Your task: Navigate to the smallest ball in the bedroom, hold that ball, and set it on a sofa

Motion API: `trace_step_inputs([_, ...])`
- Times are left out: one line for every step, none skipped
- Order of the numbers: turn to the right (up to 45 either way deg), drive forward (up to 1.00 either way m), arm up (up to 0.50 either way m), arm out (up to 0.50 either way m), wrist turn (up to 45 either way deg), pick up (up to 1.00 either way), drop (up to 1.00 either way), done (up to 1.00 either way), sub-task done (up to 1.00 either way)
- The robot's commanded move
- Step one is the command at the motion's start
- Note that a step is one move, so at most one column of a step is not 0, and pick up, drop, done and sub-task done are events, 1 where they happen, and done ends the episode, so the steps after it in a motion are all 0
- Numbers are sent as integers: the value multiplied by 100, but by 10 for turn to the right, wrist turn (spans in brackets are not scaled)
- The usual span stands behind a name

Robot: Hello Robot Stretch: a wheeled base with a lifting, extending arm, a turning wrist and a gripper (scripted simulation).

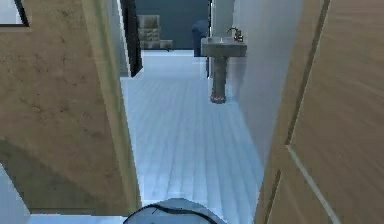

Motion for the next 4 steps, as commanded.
trace_step_inputs([0,100,0,0,0,0,0,0,0])
trace_step_inputs([0,25,0,0,0,0,0,0,0])
trace_step_inputs([-210,0,0,0,0,0,0,0,0])
trace_step_inputs([0,100,0,0,0,0,0,0,0])
